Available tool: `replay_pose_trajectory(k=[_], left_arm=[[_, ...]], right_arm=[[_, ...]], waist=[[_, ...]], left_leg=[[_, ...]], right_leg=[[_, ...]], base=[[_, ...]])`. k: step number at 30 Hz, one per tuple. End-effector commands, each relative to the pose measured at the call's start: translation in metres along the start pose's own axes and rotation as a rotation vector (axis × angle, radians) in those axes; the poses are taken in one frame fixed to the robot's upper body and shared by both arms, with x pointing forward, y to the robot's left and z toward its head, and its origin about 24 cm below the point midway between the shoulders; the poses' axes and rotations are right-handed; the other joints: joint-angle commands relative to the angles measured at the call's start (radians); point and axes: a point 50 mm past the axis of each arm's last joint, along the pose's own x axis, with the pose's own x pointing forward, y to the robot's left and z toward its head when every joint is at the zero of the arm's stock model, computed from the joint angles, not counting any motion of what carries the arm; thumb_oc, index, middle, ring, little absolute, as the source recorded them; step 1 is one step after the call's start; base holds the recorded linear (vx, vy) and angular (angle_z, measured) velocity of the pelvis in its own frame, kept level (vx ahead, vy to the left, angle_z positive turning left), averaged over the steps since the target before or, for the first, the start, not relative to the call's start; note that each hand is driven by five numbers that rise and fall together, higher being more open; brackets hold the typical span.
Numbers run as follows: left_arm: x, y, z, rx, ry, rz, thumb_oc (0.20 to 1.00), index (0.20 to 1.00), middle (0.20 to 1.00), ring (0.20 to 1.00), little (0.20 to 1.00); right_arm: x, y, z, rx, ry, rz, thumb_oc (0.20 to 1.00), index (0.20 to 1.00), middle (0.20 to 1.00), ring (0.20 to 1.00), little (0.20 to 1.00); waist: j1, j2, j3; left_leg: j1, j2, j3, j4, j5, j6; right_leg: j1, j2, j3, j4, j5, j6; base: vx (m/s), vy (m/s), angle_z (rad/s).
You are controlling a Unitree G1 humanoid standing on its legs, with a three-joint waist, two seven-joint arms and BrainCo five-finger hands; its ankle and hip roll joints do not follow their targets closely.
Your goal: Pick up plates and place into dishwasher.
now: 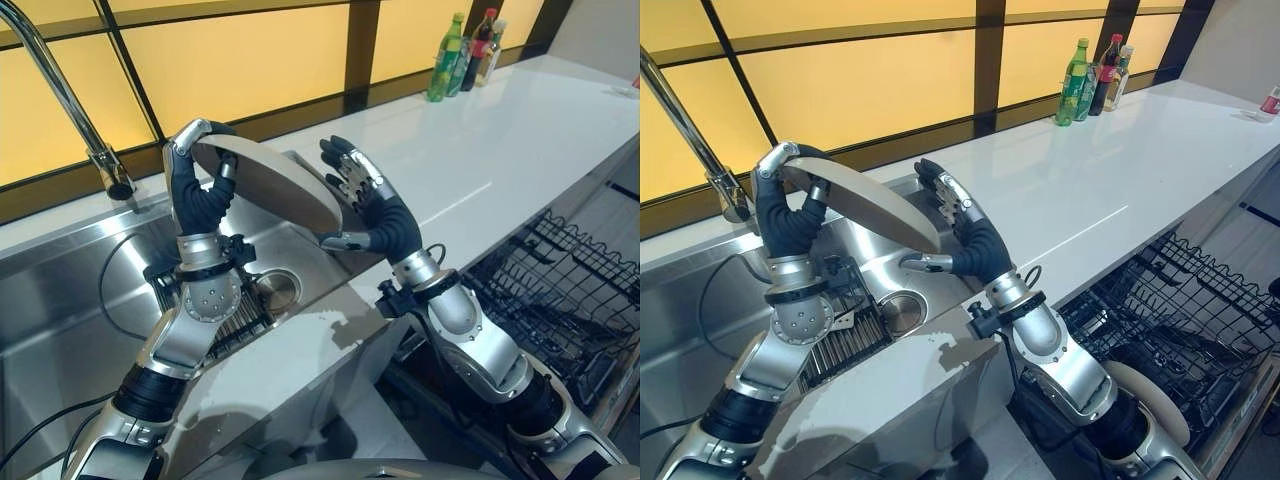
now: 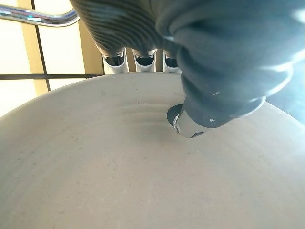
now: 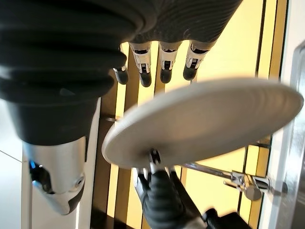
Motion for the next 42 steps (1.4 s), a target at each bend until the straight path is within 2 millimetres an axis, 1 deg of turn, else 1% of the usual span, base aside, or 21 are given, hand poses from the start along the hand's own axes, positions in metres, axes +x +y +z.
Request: replay_pose_trajectory(k=[1,4,8,12,13,14,15,16,23,33,38,40,41,42], left_arm=[[0.028,-0.011,0.027,-0.098,-0.136,0.057,0.200,0.200,0.200,0.200,0.200],[0.030,-0.020,0.033,-0.133,-0.140,0.050,0.200,0.200,0.200,0.200,0.200],[0.031,-0.028,0.037,-0.160,-0.138,0.039,0.200,0.200,0.200,0.200,0.200],[0.032,-0.032,0.039,-0.171,-0.139,0.031,0.200,0.200,0.200,0.200,0.200],[0.031,-0.032,0.039,-0.175,-0.137,0.028,0.200,0.200,0.200,0.200,0.200],[0.031,-0.032,0.039,-0.176,-0.135,0.025,0.200,0.200,0.200,0.200,0.200],[0.031,-0.031,0.038,-0.177,-0.134,0.022,0.200,0.200,0.200,0.200,0.200],[0.031,-0.031,0.038,-0.177,-0.134,0.020,0.200,0.200,0.200,0.200,0.200],[0.030,-0.027,0.035,-0.164,-0.133,0.023,0.200,0.200,0.200,0.200,0.200],[0.028,-0.027,0.030,-0.165,-0.119,0.005,0.200,0.200,0.200,0.200,0.200],[0.028,-0.027,0.027,-0.195,-0.086,-0.009,0.200,0.200,0.200,0.200,0.200],[0.028,-0.026,0.024,-0.202,-0.052,-0.008,0.200,0.200,0.200,0.200,0.200],[0.027,-0.024,0.021,-0.201,-0.035,-0.001,0.520,0.520,0.520,0.520,0.520],[0.027,-0.023,0.019,-0.200,-0.025,0.008,0.715,0.715,0.715,0.715,0.715]], right_arm=[[0.016,0.016,0.011,0.046,-0.045,0.070,1.000,1.000,1.000,1.000,1.000],[0.020,0.028,0.007,0.060,-0.029,0.102,1.000,1.000,1.000,1.000,1.000],[0.026,0.036,0.003,0.076,-0.006,0.103,1.000,1.000,1.000,1.000,1.000],[0.030,0.042,0.000,0.076,0.013,0.111,1.000,1.000,1.000,1.000,1.000],[0.030,0.042,-0.001,0.069,0.017,0.109,0.940,0.940,0.940,0.940,0.940],[0.031,0.041,-0.001,0.064,0.019,0.105,0.576,0.576,0.576,0.576,0.576],[0.031,0.040,-0.002,0.058,0.026,0.097,0.250,0.250,0.250,0.250,0.250],[0.032,0.040,-0.002,0.053,0.028,0.092,0.200,0.200,0.200,0.200,0.200],[0.030,0.030,0.001,0.015,0.014,0.043,0.200,0.200,0.200,0.200,0.200],[0.034,0.018,0.005,-0.019,-0.015,-0.032,0.200,0.200,0.200,0.200,0.200],[0.033,0.013,0.006,-0.040,-0.021,-0.050,0.200,0.200,0.200,0.200,0.200],[0.032,0.007,0.006,-0.059,-0.021,-0.071,0.200,0.200,0.200,0.200,0.200],[0.030,0.003,0.006,-0.080,-0.026,-0.085,0.200,0.200,0.200,0.200,0.200],[0.030,0.000,0.006,-0.094,-0.029,-0.095,0.200,0.200,0.200,0.200,0.200]], waist=[[0.000,0.004,-0.064],[0.005,0.004,-0.067],[0.009,0.005,-0.072],[0.013,0.004,-0.074],[0.015,0.005,-0.074],[0.016,0.005,-0.075],[0.018,0.005,-0.076],[0.019,0.005,-0.075],[0.016,0.005,-0.076],[0.014,0.008,-0.076],[0.010,0.009,-0.077],[0.007,0.009,-0.076],[0.006,0.010,-0.076],[0.005,0.010,-0.075]], left_leg=[[-0.010,-0.038,-0.008,-0.038,-0.014,0.025],[-0.009,-0.037,-0.012,-0.047,-0.009,0.023],[-0.008,-0.038,-0.015,-0.051,-0.008,0.021],[-0.005,-0.038,-0.018,-0.054,-0.008,0.022],[-0.004,-0.038,-0.019,-0.055,-0.009,0.022],[-0.004,-0.038,-0.020,-0.056,-0.009,0.022],[-0.004,-0.038,-0.021,-0.056,-0.009,0.022],[-0.004,-0.039,-0.021,-0.055,-0.009,0.023],[-0.002,-0.041,-0.022,-0.060,-0.011,0.026],[0.004,-0.044,-0.018,-0.057,-0.019,0.033],[0.009,-0.043,-0.013,-0.057,-0.022,0.036],[0.011,-0.043,-0.013,-0.057,-0.024,0.038],[0.013,-0.043,-0.013,-0.057,-0.025,0.039],[0.014,-0.043,-0.013,-0.057,-0.025,0.039]], right_leg=[[-0.042,0.066,-0.014,0.076,-0.072,-0.020],[-0.038,0.067,-0.021,0.068,-0.072,-0.021],[-0.036,0.067,-0.028,0.067,-0.073,-0.022],[-0.034,0.066,-0.032,0.065,-0.074,-0.023],[-0.033,0.066,-0.033,0.064,-0.074,-0.023],[-0.032,0.066,-0.034,0.064,-0.074,-0.024],[-0.032,0.065,-0.036,0.063,-0.073,-0.024],[-0.031,0.065,-0.037,0.064,-0.073,-0.024],[-0.036,0.063,-0.039,0.068,-0.073,-0.022],[-0.035,0.054,-0.040,0.076,-0.072,-0.019],[-0.034,0.054,-0.035,0.079,-0.073,-0.020],[-0.034,0.055,-0.034,0.081,-0.074,-0.021],[-0.034,0.055,-0.033,0.083,-0.075,-0.021],[-0.034,0.055,-0.032,0.084,-0.075,-0.021]], base=[[-0.04,-0.015,0.02],[-0.03,-0.019,0.09],[0.00,-0.004,0.02],[0.00,0.000,0.00],[0.00,0.000,0.00],[0.00,0.000,0.00],[0.00,0.000,0.00],[0.00,0.000,0.00],[0.00,0.000,0.00],[0.00,0.000,0.00],[0.00,0.000,0.00],[0.00,0.000,0.00],[0.00,0.000,0.00],[0.00,0.000,0.00]])
